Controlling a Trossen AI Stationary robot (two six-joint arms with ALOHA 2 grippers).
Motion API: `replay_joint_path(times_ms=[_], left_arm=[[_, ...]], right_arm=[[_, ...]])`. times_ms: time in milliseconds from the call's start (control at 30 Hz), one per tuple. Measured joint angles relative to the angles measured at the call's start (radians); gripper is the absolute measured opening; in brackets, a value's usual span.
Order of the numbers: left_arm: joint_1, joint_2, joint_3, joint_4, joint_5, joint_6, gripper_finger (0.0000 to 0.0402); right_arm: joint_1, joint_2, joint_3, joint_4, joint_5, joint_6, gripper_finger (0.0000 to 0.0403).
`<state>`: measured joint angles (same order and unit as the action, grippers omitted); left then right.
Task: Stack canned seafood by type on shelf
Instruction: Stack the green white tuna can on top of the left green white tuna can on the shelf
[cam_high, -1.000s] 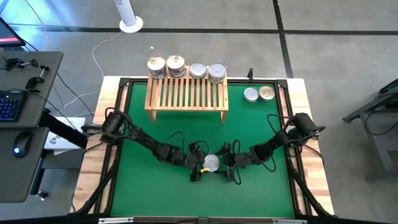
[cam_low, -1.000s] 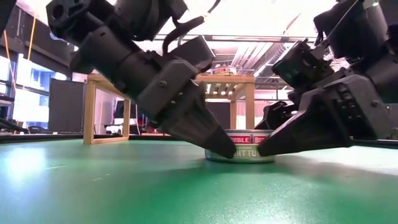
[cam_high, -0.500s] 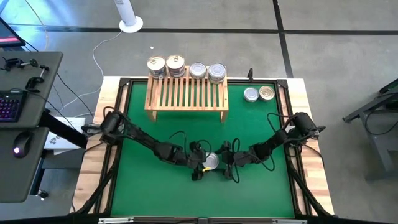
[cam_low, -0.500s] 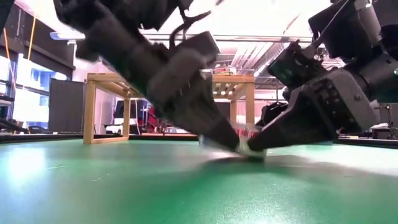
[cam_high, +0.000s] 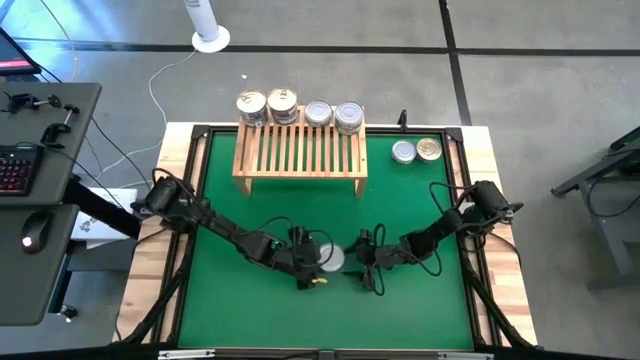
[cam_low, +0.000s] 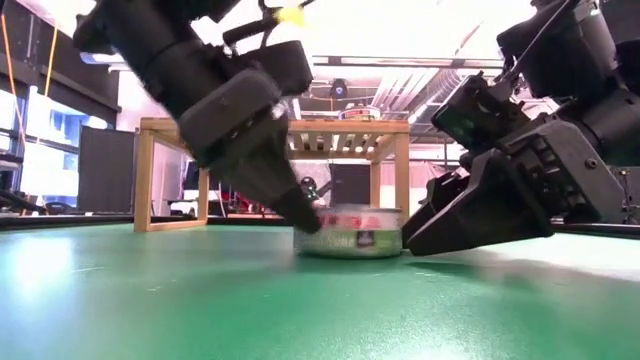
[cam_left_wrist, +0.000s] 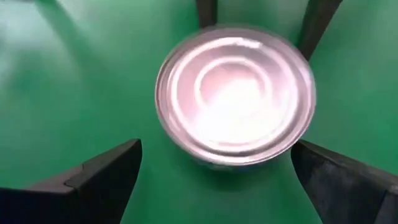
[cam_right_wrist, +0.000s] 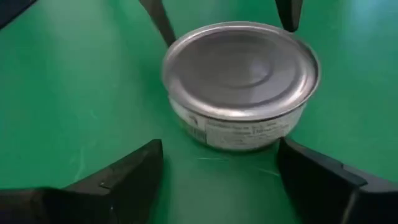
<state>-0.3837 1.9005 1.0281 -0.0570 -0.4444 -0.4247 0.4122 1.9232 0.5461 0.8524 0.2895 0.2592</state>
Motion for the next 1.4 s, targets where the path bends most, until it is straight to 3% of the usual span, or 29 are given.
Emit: replay_joint_path(times_ms=[233, 467, 633, 1400], left_arm=[[-0.007, -0.003, -0.019, -0.047, 0.028, -0.030, 0.0396], [-0.006, -0.003, -0.019, -0.047, 0.039, -0.019, 0.0397], [0.006, 0.019, -0.020, -0.019, 0.043, 0.019, 0.0397], [0.071, 0.099, -0.027, 0.259, 0.096, 0.179, 0.0390]], right_arm=[[-0.005, -0.001, -0.001, -0.006, -0.025, 0.012, 0.0312], [-0.044, -0.001, 0.031, -0.019, -0.103, -0.008, 0.0366], [-0.072, 0.000, 0.074, -0.037, -0.064, -0.055, 0.0386], [-0.097, -0.002, 0.127, -0.117, -0.091, -0.189, 0.0390]])
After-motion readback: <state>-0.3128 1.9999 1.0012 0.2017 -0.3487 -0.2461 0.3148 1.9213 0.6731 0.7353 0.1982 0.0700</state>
